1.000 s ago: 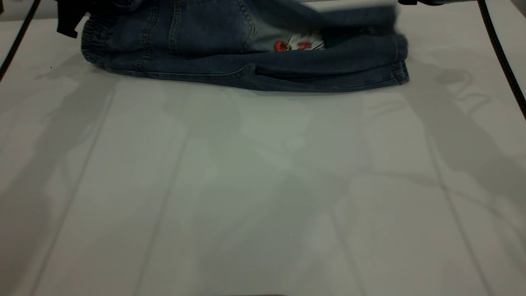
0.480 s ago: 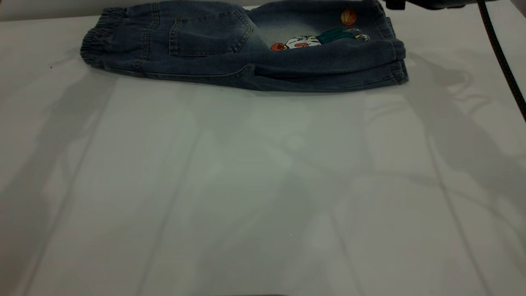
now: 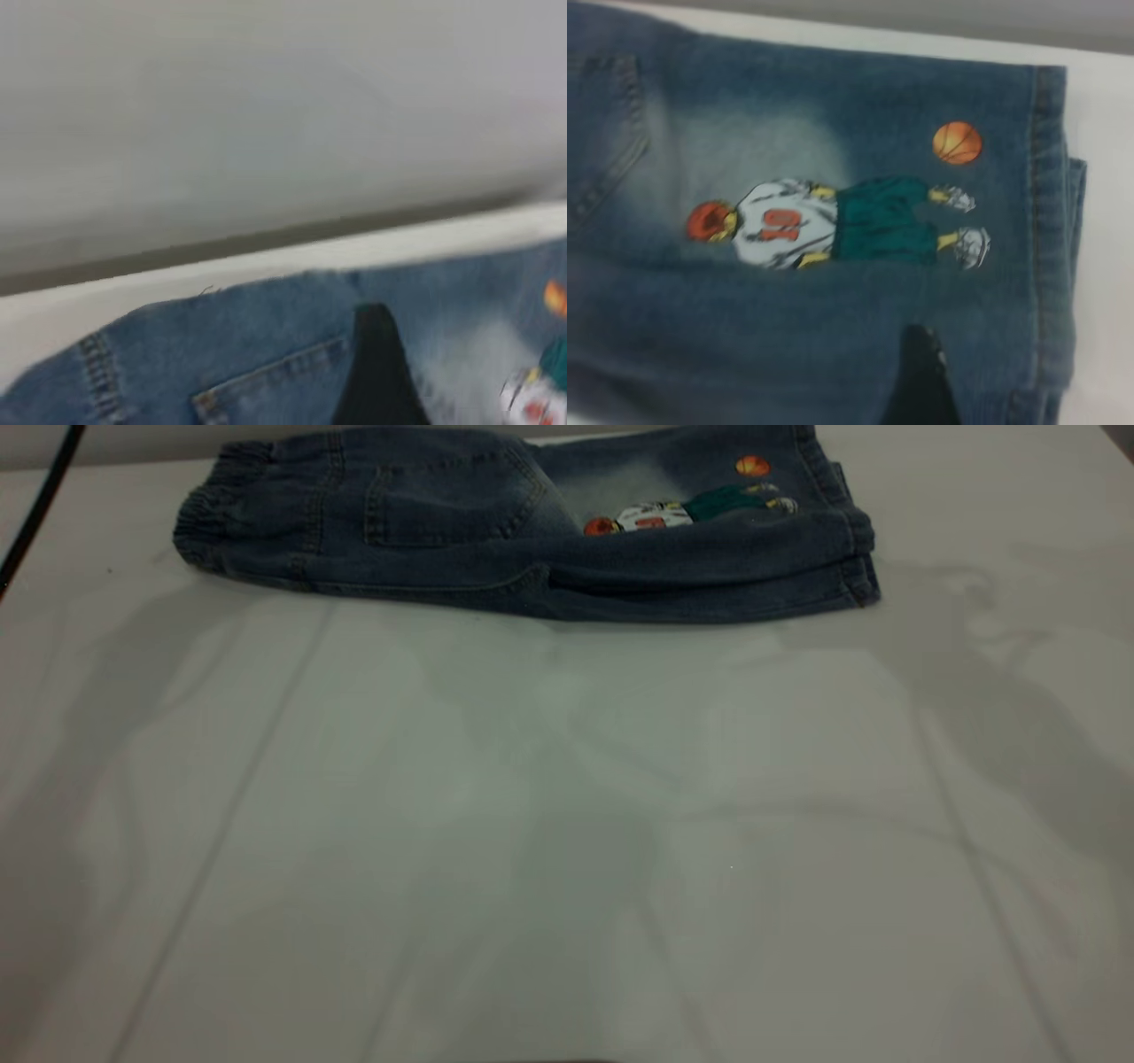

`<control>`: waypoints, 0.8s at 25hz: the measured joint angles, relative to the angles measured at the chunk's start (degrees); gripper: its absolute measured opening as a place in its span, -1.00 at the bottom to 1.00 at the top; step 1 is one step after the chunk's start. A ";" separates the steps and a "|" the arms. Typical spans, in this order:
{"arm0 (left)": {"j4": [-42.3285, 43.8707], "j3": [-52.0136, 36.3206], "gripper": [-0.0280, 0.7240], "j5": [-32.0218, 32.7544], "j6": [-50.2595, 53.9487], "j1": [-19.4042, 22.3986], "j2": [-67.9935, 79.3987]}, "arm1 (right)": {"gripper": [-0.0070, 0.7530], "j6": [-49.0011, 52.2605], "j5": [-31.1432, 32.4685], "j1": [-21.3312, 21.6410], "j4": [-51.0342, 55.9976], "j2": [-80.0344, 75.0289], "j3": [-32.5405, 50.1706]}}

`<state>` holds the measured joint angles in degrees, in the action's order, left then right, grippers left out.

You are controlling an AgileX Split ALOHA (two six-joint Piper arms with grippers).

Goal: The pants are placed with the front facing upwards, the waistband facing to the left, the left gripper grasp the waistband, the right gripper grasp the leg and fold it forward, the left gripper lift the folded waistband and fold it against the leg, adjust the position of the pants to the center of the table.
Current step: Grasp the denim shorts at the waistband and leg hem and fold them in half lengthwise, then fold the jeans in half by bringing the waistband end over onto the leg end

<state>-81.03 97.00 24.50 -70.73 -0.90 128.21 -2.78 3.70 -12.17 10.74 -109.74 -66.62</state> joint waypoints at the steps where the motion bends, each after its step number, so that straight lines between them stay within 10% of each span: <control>1: 4.23 0.00 0.28 0.60 1.27 0.01 -0.81 | 0.24 -0.15 2.90 0.00 -0.16 0.30 -1.14; 14: 63.41 0.00 0.28 8.67 46.77 2.09 -6.83 | 0.24 -0.97 30.49 0.00 -0.41 0.43 -14.27; 20: 69.96 0.00 0.28 5.15 61.57 4.67 -6.68 | 0.24 -4.31 30.43 -1.66 2.02 -0.05 -15.38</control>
<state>-11.06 97.00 29.65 -9.16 3.78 121.52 -7.09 34.13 -13.83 12.76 -109.79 -82.00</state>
